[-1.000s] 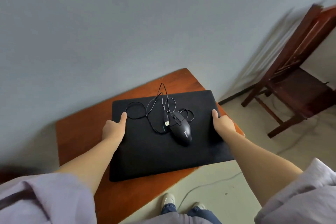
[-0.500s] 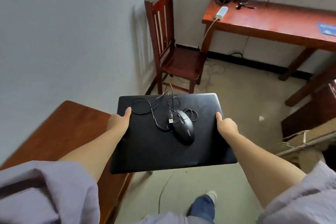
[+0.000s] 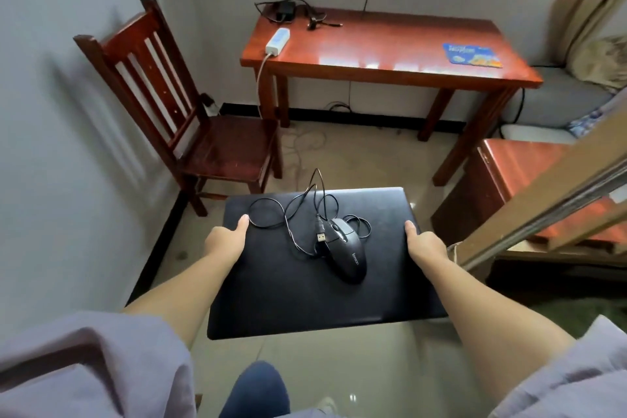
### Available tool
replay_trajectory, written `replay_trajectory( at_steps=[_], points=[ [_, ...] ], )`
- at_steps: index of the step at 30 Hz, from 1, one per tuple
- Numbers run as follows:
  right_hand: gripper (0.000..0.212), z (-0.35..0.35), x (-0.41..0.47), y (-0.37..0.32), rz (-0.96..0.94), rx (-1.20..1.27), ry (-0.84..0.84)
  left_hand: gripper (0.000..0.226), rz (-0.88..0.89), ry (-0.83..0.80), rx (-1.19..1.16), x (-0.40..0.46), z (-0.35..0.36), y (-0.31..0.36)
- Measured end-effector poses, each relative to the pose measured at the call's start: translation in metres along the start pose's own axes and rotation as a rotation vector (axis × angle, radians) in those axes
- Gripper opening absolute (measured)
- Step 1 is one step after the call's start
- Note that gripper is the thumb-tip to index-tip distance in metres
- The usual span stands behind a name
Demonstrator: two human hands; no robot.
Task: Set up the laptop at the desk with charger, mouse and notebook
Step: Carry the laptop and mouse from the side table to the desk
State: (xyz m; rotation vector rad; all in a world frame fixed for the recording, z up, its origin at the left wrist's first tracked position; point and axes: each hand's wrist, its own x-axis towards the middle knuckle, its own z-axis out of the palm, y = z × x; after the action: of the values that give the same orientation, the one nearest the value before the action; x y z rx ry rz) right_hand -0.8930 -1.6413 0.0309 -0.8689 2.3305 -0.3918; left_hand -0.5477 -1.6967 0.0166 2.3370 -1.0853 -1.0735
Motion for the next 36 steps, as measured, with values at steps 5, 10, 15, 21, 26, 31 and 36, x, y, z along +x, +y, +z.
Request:
replay_trajectory(
  at_steps=[5,10,15,21,26,31,36],
  points=[
    [0.067,-0.023,0.070,-0.015,0.048,0.029,0.015,0.076,0.060,-0.006,0.061,0.039,0.042,0.079],
    [0.067,-0.038,0.155,-0.057,0.086,0.071,0.032,0.080,0.096,-0.030,0.084,0.102,0.081,0.164],
    [0.069,-0.061,0.246,-0.111,0.165,0.113,0.071,0.078,0.145,-0.048,0.092,0.164,0.112,0.274],
    [0.068,-0.107,0.351,-0.168,0.219,0.174,0.134,0.075,0.239,-0.096,0.143,0.230,0.155,0.411],
    [0.068,-0.149,0.464,-0.212,0.185,0.151,0.165,0.075,0.271,-0.103,0.127,0.284,0.212,0.516],
    [0.068,-0.194,0.590,-0.265,0.118,0.111,0.149,0.075,0.261,-0.068,0.098,0.334,0.264,0.622],
    [0.068,-0.233,0.695,-0.326,0.078,0.044,0.108,0.072,0.209,-0.043,0.068,0.381,0.298,0.704]
  ],
)
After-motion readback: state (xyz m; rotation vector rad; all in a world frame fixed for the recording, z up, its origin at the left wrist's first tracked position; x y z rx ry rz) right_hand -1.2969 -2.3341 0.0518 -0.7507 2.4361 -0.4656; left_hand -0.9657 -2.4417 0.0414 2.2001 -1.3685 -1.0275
